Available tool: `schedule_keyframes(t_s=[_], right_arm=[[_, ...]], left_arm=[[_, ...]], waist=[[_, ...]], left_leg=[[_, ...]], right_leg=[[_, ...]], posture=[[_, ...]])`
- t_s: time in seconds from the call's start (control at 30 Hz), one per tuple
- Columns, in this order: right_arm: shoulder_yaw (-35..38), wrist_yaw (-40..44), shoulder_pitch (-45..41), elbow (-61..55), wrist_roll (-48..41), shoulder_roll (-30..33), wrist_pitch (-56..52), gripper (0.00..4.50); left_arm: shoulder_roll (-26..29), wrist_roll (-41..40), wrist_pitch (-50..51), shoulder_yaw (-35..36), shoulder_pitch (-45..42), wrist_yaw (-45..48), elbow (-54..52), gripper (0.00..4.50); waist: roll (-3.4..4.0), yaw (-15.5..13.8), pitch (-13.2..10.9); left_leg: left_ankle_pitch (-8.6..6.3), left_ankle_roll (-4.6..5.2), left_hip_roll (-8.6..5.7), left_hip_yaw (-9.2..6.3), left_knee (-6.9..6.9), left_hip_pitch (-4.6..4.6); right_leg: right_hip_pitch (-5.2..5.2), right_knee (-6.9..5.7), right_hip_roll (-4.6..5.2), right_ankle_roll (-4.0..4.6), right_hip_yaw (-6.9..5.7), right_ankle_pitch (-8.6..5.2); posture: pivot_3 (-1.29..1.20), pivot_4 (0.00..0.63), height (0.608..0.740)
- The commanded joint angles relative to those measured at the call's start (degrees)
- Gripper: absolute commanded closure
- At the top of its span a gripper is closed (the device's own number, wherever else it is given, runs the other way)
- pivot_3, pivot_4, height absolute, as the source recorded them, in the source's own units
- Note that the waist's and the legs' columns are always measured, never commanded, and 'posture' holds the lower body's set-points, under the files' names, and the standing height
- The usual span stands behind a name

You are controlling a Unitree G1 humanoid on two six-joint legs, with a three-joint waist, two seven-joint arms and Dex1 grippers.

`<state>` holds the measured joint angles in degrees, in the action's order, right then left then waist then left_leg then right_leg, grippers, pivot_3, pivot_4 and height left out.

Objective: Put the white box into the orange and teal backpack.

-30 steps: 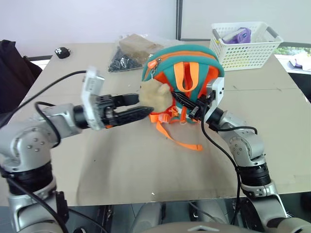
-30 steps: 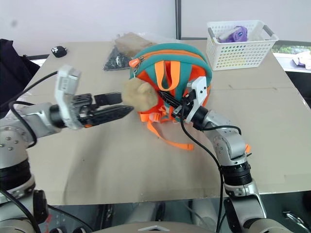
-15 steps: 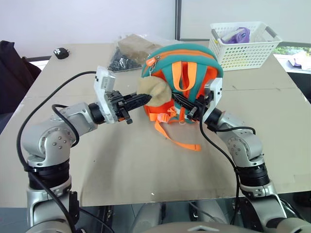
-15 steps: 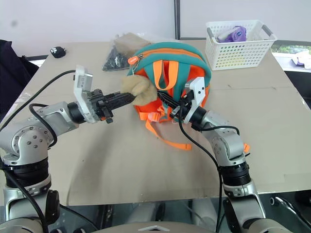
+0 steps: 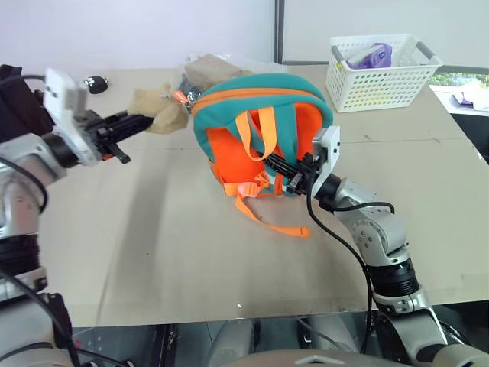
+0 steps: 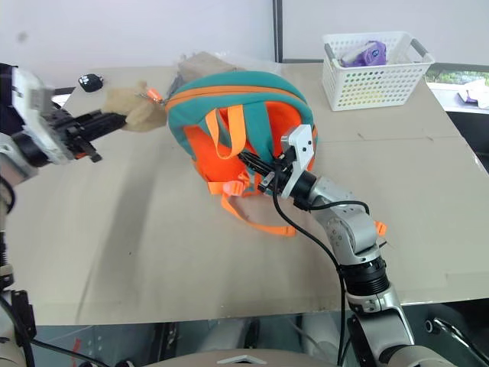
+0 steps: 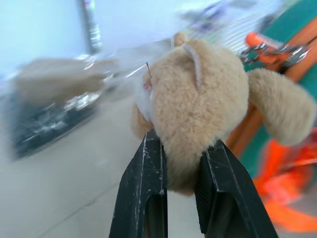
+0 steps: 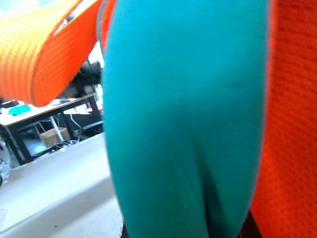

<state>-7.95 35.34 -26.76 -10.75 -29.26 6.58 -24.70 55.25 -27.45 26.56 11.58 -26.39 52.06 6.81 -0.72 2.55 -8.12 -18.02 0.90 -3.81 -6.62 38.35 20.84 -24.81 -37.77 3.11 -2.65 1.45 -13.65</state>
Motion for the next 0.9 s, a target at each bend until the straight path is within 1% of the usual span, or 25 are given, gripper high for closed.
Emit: schedule_keyframes(t_s=[0.03, 0.13, 0.17, 0.2, 0.27, 0.3, 0.37, 0.43, 0.5, 0.53, 0.57, 0.6, 0.63, 0.67, 0.7, 0.73, 0.77, 0.8, 0.83, 0.87, 0.9], right_arm=[[1.90, -0.86, -0.31, -2.07, -0.53, 0.02, 0.77, 4.50], [1.85, -1.21, -0.31, -2.23, -0.66, 0.01, 0.72, 4.50], [1.85, -1.27, -0.29, -2.17, -0.64, 0.00, 0.79, 4.50], [1.83, -1.36, -0.27, -2.12, -0.60, -0.03, 0.86, 4.50], [1.84, -1.48, -0.38, -2.05, -0.61, -0.16, 0.93, 4.50], [1.87, -1.50, -0.49, -1.97, -0.63, -0.21, 0.94, 4.50], [1.95, -1.38, -0.65, -1.88, -0.68, -0.20, 0.99, 4.50], [2.28, -1.07, -0.78, -1.70, -1.29, -0.32, 0.90, 4.50], [2.64, -0.50, -0.88, -1.53, -1.95, -0.19, 0.55, 4.50], [2.90, 0.16, -0.91, -1.51, -2.77, 0.02, 0.00, 4.50], [3.28, 0.95, -0.85, -1.83, -3.98, 0.47, -0.99, 4.17], [3.47, 1.75, -0.72, -2.28, -5.01, 1.03, -1.87, 3.81], [3.56, 2.65, -0.50, -2.90, -5.91, 1.79, -2.70, 3.58], [3.66, 3.64, -0.14, -3.80, -6.78, 2.89, -3.54, 3.12], [3.75, 4.36, 0.21, -4.57, -7.32, 3.88, -4.07, 2.59], [4.24, 4.97, 0.83, -5.64, -7.97, 5.22, -4.62, 2.14], [4.93, 5.51, 1.55, -6.72, -8.73, 6.59, -5.19, 1.77], [5.77, 6.37, 2.68, -8.02, -9.56, 8.63, -5.93, 1.05], [6.42, 7.23, 3.70, -9.08, -10.17, 10.46, -6.56, 0.95], [7.14, 8.58, 5.12, -10.28, -10.78, 12.69, -7.05, 0.36], [8.27, 10.63, 7.43, -11.83, -11.38, 15.94, -7.52, 0.06]], left_arm=[[-3.40, 10.27, -3.13, -10.05, 3.88, -3.17, -0.55, 4.37], [-3.90, 19.48, -3.88, -18.70, 5.89, -4.30, 0.37, 4.37], [-3.78, 21.29, -4.27, -20.32, 6.41, -4.02, 0.63, 4.37], [-4.00, 21.86, -4.56, -21.15, 6.95, -3.28, 0.67, 4.37], [-5.50, 21.22, -5.00, -20.04, 6.88, -3.49, 1.32, 4.37], [-6.25, 20.48, -5.23, -18.94, 6.56, -3.59, 1.55, 4.37], [-7.45, 18.32, -5.08, -16.29, 5.92, -3.01, 1.20, 4.37], [-8.90, 14.87, -6.70, -11.91, 4.85, -2.26, 0.81, 4.37], [-9.52, 11.99, -6.92, -8.72, 4.79, -0.95, -0.33, 3.40], [-9.38, 10.90, -7.73, -7.45, 5.50, 0.31, -1.23, 3.09], [-9.39, 9.93, -7.92, -5.65, 6.60, 0.18, -1.91, 2.51], [-9.29, 8.87, -7.79, -4.28, 7.92, 0.64, -2.76, 2.11], [-9.17, 7.11, -7.45, -2.88, 9.67, 1.86, -4.09, 1.70], [-9.07, 4.23, -6.78, -0.91, 12.33, 4.02, -6.39, 1.26], [-8.90, 1.57, -5.95, 0.81, 14.86, 6.14, -8.57, 0.68], [-8.53, -1.38, -4.36, 3.32, 18.42, 8.03, -10.86, 0.21], [-8.06, -3.35, -3.42, 5.67, 21.99, 9.69, -12.59, 0.00], [-7.22, -4.02, -3.30, 7.83, 26.09, 11.28, -13.80, 0.00], [-6.68, -4.50, -3.24, 9.53, 29.25, 12.32, -14.69, 0.00], [-6.38, -5.09, -2.83, 11.15, 32.44, 13.13, -15.53, 0.00], [-6.60, -5.79, -2.35, 12.57, 36.06, 13.61, -16.92, 0.00]], waist=[[0.03, 0.01, -0.01], [-0.02, -0.08, 0.01], [-0.10, -0.18, 0.06], [-0.03, -0.21, 0.16], [0.34, -0.23, 0.37], [0.41, -0.23, 0.41], [0.41, -0.22, 0.42], [0.40, -0.27, 0.42], [0.37, -0.23, 0.40], [0.32, -0.17, 0.38], [0.32, -0.13, 0.38], [0.32, 0.01, 0.38], [0.32, 0.14, 0.38], [0.33, 0.14, 0.38], [0.34, 0.11, 0.37], [0.34, 0.18, 0.37], [0.36, 0.14, 0.36], [0.36, 0.02, 0.35], [0.35, -0.09, 0.35], [0.33, -0.11, 0.37], [0.36, -0.39, 0.34]], left_leg=[[0.00, 0.00, 0.00, 0.02, -0.02, 0.00], [0.00, 0.00, 0.01, -0.04, 0.00, 0.02], [0.00, 0.00, 0.02, -0.06, 0.00, 0.04], [0.00, 0.00, 0.04, -0.15, 0.03, 0.02], [0.00, 0.00, 0.02, -0.09, 0.01, -0.09], [-0.01, 0.01, 0.01, -0.02, 0.01, -0.12], [-0.01, 0.02, 0.02, -0.03, 0.03, -0.12], [-0.01, 0.02, 0.02, -0.09, 0.04, -0.08], [-0.01, 0.02, 0.02, -0.11, 0.06, -0.02], [-0.01, 0.02, 0.01, -0.12, 0.07, 0.01], [-0.01, 0.02, 0.02, -0.14, 0.07, 0.02], [-0.01, 0.02, 0.02, -0.15, 0.07, 0.02], [-0.01, 0.02, 0.03, -0.11, 0.05, 0.02], [-0.01, 0.02, 0.03, -0.11, 0.04, 0.03], [-0.01, 0.02, 0.04, -0.13, 0.03, 0.03], [-0.01, 0.02, 0.06, -0.11, 0.02, 0.03], [-0.01, 0.02, 0.06, -0.11, 0.01, 0.04], [-0.03, 0.05, 0.07, -0.13, -0.02, 0.05], [-0.03, 0.05, 0.09, -0.12, -0.02, 0.04], [-0.03, 0.06, 0.09, -0.14, -0.02, 0.07], [-0.04, 0.07, 0.10, -0.14, -0.04, 0.03]], right_leg=[[-0.03, 0.00, 0.00, 0.00, 0.04, 0.00], [-0.04, -0.04, -0.03, 0.00, 0.00, 0.00], [-0.04, -0.08, -0.04, 0.00, 0.03, 0.00], [-0.03, -0.10, -0.04, 0.00, 0.03, 0.00], [0.05, -0.11, -0.02, 0.00, 0.06, 0.00], [0.06, -0.12, -0.01, 0.00, 0.06, 0.00], [0.06, -0.13, -0.01, 0.00, 0.04, 0.00], [0.06, -0.14, -0.01, 0.00, 0.01, 0.00], [0.05, -0.11, -0.01, 0.00, -0.02, 0.00], [0.03, -0.10, -0.01, 0.00, -0.04, 0.00], [0.03, -0.09, 0.00, 0.00, -0.04, 0.00], [0.03, -0.09, 0.00, 0.00, -0.03, 0.00], [0.00, -0.08, -0.01, 0.00, -0.03, 0.00], [-0.01, -0.08, -0.01, 0.00, 0.00, 0.00], [-0.01, -0.08, 0.01, 0.00, 0.04, 0.00], [-0.01, -0.04, -0.01, 0.00, 0.03, 0.00], [-0.03, -0.02, -0.02, 0.00, 0.05, 0.00], [-0.02, 0.01, 0.01, 0.00, 0.13, 0.00], [-0.01, 0.05, -0.01, 0.00, 0.14, 0.00], [-0.01, 0.04, -0.02, 0.00, 0.12, 0.00], [0.04, 0.08, -0.01, 0.00, 0.12, -0.01]], posture=[[0.00, 0.150, 0.740], [0.00, 0.150, 0.740], [0.00, 0.150, 0.740], [0.00, 0.150, 0.740], [0.00, 0.150, 0.740], [0.00, 0.150, 0.740], [0.00, 0.150, 0.740], [0.00, 0.150, 0.740], [0.00, 0.150, 0.740], [0.00, 0.150, 0.740], [0.00, 0.150, 0.740], [0.00, 0.150, 0.740], [0.00, 0.150, 0.740], [0.00, 0.150, 0.740], [0.00, 0.150, 0.740], [0.00, 0.150, 0.740], [0.00, 0.150, 0.740], [0.00, 0.150, 0.740], [0.00, 0.150, 0.740], [0.00, 0.150, 0.740], [0.00, 0.150, 0.740]])
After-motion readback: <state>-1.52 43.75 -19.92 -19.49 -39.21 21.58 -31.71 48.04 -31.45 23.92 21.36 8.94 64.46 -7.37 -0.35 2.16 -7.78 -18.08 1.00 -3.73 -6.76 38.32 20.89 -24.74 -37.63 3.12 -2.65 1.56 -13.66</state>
